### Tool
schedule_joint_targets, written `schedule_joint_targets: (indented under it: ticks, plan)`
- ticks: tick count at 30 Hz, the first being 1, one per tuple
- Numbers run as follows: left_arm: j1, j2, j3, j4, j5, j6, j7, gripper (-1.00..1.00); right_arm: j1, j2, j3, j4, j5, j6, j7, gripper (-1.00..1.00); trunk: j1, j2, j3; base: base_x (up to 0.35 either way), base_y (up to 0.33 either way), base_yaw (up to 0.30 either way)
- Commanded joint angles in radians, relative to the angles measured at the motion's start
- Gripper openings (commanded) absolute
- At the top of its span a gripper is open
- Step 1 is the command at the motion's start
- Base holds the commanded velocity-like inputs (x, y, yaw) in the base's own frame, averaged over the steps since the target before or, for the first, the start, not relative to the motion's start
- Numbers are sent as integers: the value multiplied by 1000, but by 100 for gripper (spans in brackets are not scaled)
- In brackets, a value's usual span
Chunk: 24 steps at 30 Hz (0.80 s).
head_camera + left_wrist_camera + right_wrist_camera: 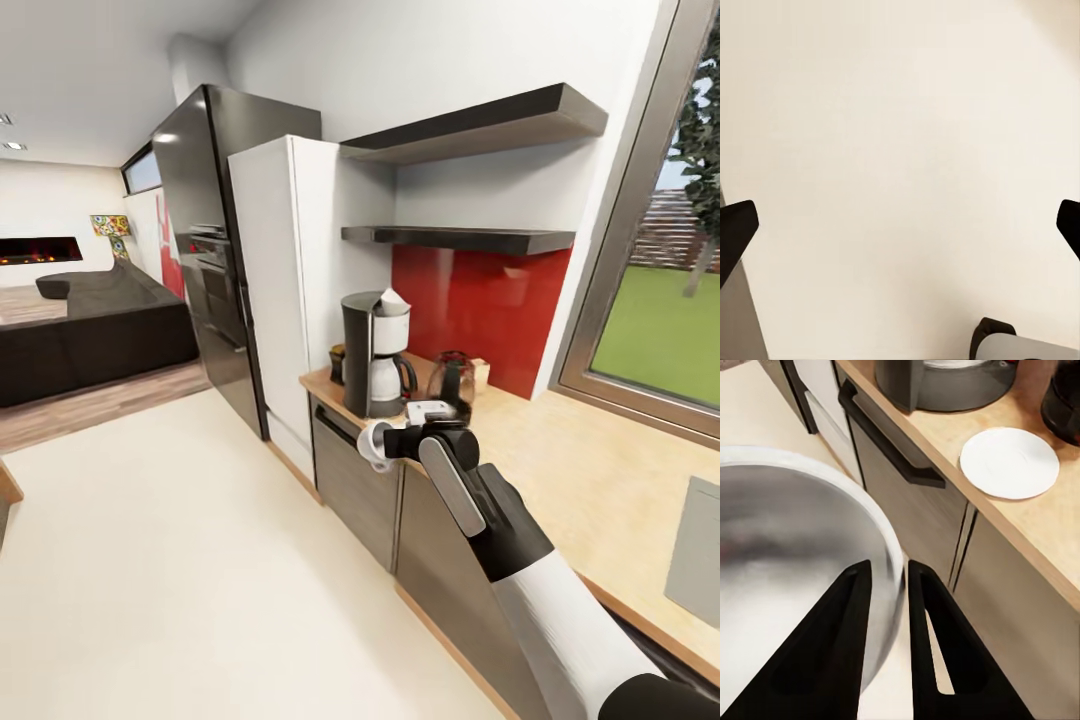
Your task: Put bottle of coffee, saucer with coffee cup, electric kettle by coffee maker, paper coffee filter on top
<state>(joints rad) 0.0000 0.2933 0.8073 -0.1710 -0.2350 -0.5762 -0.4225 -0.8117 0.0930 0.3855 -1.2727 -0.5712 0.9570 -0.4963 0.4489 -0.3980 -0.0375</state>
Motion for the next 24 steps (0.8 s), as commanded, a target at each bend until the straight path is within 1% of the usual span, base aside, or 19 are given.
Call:
schedule_joint_targets:
  ticks: [1,7,14,19,21,22,24]
  plan:
    - [0,0,9,-1,-8,-2,-5,100,-1,0,1,0,-10,2,-10,-100,1,-2,-2,241,249,0]
    - [-1,0,9,-1,-9,-1,-5,100,-1,0,1,-2,-10,2,-10,-100,1,-2,-2,270,210,0]
    - [-1,-2,9,-1,-9,-2,-5,100,-1,0,0,-4,-10,2,-10,-100,1,-2,-2,326,47,-19]
    - [-1,-2,5,-1,-11,-2,-6,100,-1,-1,0,-3,-10,2,-10,-100,1,-2,-2,334,4,-190]
    - [-1,-5,0,-1,-18,-1,-6,100,-1,-1,0,-2,-10,2,-10,-100,1,-2,-2,218,1,-247]
    - [-1,-10,-1,-2,-25,-1,-7,100,-1,-1,0,-2,-10,2,-10,-100,1,-2,-2,109,0,-254]
    - [-4,-28,-3,-5,-47,4,-2,100,-1,-1,0,-2,-10,2,-10,-100,1,-2,-2,57,0,-254]
